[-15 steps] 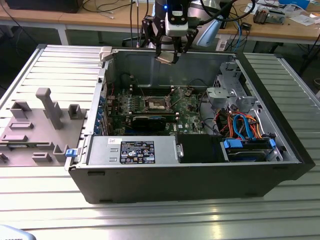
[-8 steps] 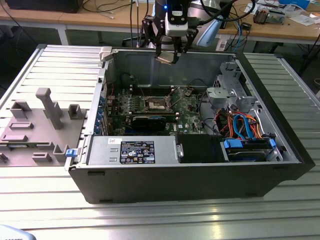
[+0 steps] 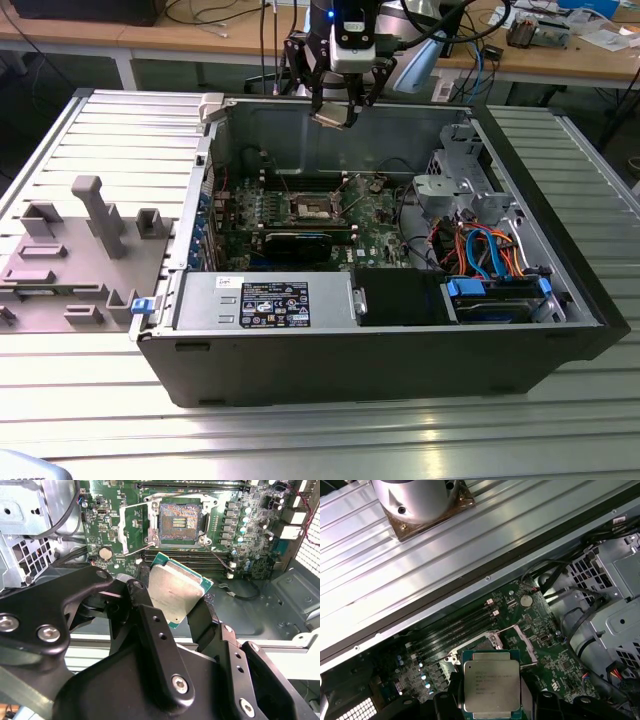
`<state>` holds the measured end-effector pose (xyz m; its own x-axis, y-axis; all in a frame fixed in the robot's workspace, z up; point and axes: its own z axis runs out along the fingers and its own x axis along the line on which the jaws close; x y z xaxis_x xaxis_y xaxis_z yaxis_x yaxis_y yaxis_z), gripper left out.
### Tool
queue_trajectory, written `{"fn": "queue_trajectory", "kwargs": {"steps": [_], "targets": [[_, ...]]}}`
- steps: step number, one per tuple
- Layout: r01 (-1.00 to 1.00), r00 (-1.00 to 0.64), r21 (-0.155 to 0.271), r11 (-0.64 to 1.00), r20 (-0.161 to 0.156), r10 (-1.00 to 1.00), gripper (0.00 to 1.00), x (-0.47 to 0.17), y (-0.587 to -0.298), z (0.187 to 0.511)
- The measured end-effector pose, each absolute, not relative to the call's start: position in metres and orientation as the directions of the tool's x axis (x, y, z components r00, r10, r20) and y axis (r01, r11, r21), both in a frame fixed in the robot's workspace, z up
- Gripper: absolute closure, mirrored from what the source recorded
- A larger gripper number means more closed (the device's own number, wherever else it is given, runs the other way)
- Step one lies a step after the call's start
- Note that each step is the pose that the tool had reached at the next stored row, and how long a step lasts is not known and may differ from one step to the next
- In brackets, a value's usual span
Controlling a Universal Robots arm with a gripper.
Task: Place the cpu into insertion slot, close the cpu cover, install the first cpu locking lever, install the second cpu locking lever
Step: 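Place the cpu into insertion slot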
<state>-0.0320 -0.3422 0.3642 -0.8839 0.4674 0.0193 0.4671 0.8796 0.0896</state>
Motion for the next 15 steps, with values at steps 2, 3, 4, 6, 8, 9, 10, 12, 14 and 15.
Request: {"fn": "queue_trajectory", "kwargs": {"steps": [2,3,4,6,8,9,10,12,14,15], "targets": [[0.468,-0.883,0.09,0.879,0.019,0.469,0.45,-0.032,-0.3422,0.3642],[0.469,-0.883,0.09,0.879,0.019,0.469,0.45,-0.032,-0.3422,0.3642],[0.47,-0.882,0.09,0.878,0.019,0.47,0.45,-0.032,-0.3422,0.3642],[0.472,-0.881,0.09,0.877,0.019,0.472,0.45,-0.032,-0.3422,0.3642],[0.475,-0.88,0.09,0.876,0.019,0.475,0.45,-0.032,-0.3422,0.3642],[0.478,-0.878,0.09,0.874,0.019,0.478,0.45,-0.032,-0.3422,0.3642],[0.481,-0.876,0.09,0.872,0.019,0.482,0.45,-0.032,-0.3422,0.3642],[0.486,-0.874,0.09,0.869,0.019,0.486,0.45,-0.032,-0.3422,0.3642],[0.491,-0.871,0.09,0.866,0.019,0.491,0.45,-0.032,-0.3422,0.3642],[0.492,-0.87,0.09,0.866,0.019,0.492,0.45,-0.032,-0.3422,0.3642]]}}
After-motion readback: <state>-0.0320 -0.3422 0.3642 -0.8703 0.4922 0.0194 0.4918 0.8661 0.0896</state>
